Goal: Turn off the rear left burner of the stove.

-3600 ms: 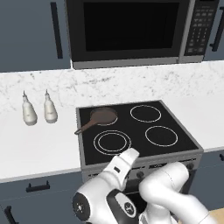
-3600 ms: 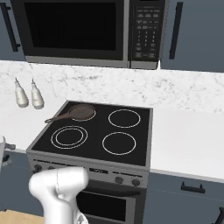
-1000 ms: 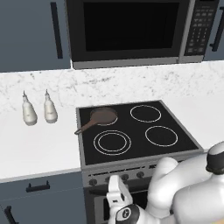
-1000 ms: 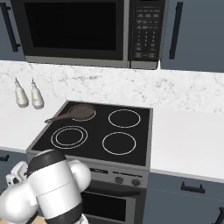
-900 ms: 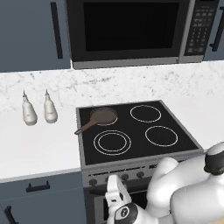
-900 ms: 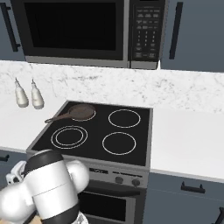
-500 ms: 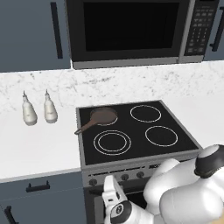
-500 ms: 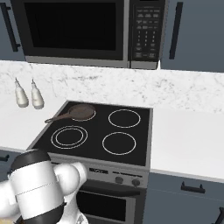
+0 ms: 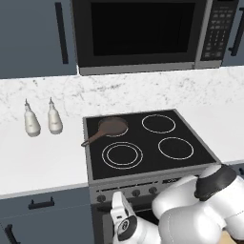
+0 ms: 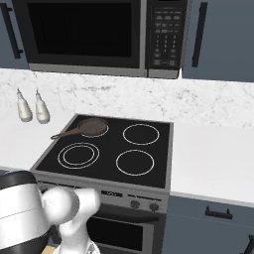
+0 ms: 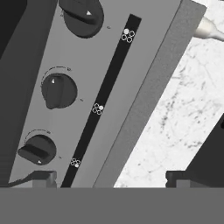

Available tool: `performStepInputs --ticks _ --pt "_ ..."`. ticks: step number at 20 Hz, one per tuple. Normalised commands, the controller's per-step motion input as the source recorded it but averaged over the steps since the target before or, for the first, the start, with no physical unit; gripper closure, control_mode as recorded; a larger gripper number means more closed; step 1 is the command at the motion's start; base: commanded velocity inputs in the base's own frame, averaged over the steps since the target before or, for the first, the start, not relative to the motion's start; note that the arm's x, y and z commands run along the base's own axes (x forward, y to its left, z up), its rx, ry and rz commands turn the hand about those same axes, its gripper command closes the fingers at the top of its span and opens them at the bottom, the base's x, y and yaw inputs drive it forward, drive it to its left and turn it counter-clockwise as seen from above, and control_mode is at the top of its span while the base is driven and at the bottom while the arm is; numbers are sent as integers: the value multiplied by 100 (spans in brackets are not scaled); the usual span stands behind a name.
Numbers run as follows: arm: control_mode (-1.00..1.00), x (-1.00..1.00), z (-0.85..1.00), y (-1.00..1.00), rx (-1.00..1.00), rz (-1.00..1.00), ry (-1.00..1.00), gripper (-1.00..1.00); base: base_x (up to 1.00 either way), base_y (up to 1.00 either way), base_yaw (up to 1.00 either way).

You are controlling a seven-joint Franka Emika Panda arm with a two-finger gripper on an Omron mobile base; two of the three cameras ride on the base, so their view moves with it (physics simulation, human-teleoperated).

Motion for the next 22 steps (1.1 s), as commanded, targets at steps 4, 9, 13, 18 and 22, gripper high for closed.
performStepInputs --ticks 4,9,13,18,22 --pt "-100 23 -30 6 0 0 -1 -100 0 0 0" --pt "-100 18 -25 19 0 0 -1 -100 0 0 0" --pt "-100 11 -25 35 0 0 -1 -100 0 0 0" --pt "-100 14 -18 6 0 0 -5 -100 0 0 0" --pt "-100 20 -15 -1 0 0 -7 -100 0 0 0"
